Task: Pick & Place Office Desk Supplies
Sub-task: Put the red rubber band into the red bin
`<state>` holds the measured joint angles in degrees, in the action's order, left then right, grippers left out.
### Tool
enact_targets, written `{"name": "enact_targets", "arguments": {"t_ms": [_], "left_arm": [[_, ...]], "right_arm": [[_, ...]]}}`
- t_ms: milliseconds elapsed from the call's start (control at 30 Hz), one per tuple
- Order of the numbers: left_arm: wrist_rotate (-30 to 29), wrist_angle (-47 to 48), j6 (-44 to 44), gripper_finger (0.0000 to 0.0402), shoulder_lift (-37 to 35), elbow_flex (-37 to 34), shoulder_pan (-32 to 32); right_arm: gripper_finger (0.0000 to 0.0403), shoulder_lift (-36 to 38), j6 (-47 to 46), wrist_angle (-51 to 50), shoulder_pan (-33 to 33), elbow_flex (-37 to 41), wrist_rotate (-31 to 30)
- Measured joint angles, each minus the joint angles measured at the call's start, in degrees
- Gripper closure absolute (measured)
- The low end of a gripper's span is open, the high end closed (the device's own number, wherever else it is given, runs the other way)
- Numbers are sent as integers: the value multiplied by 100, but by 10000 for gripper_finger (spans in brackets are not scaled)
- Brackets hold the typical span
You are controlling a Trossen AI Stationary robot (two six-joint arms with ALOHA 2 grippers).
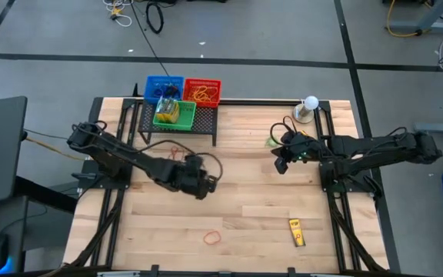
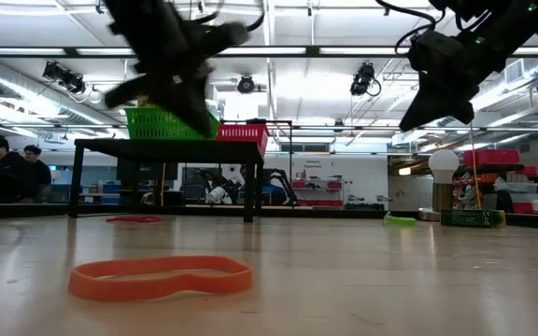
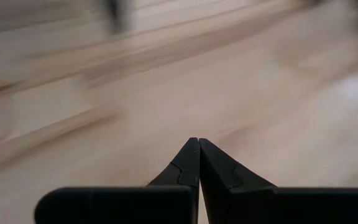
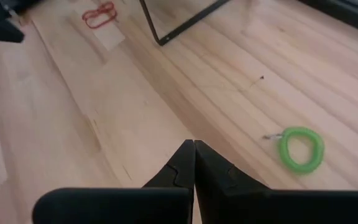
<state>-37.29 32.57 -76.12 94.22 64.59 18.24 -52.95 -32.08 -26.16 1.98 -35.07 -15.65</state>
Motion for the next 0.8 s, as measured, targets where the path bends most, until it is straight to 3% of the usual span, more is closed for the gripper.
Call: {"name": "enact_targets", "arguments": {"t_ms": [100, 167, 333, 467, 633, 800], "left_arm": [[-51, 1178, -930, 396, -51, -6, 149], [2, 1374, -1141, 398, -183, -205, 219], [144, -49, -1343, 398, -1104, -1666, 347], [139, -515, -1627, 398, -1958, -2707, 330], [379, -348, -1884, 366, -2517, -3352, -108], [359, -385, -1287, 310, -2514, -3462, -652]], "right_arm": [[396, 0, -4, 182, 22, 0, -6], [396, 0, -8, 342, 22, 0, -90], [396, -19, -18, 704, 22, 0, -254], [396, -90, -19, 890, 22, 2, -269], [396, -241, -227, 916, 19, 4, -268], [396, -424, -454, 1009, 19, 4, -269]]}}
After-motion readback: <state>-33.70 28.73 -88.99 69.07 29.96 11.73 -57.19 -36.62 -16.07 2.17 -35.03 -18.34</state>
